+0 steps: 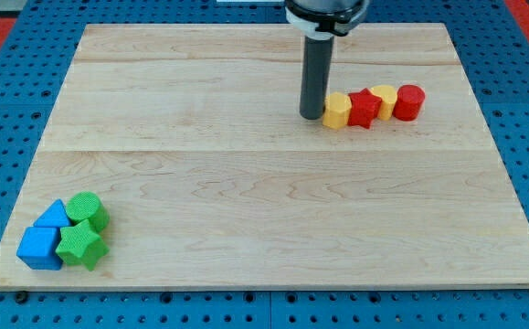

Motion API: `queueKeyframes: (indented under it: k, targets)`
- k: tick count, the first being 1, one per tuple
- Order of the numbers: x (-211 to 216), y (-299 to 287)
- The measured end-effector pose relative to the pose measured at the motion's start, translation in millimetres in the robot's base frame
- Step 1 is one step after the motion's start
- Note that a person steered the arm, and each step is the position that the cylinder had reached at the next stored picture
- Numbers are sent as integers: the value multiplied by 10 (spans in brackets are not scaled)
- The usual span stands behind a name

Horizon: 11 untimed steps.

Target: Push the yellow hexagon to the bottom of red star

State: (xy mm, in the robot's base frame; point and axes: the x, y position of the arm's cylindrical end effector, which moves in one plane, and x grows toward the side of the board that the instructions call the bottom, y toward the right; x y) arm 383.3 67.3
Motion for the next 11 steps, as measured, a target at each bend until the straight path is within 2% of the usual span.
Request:
queueKeyframes:
  k: [3, 4, 5, 7, 11]
  targets:
    - [270, 501]
    - [-134, 138]
    - [-337, 53]
    - [71, 196]
    - [153, 720]
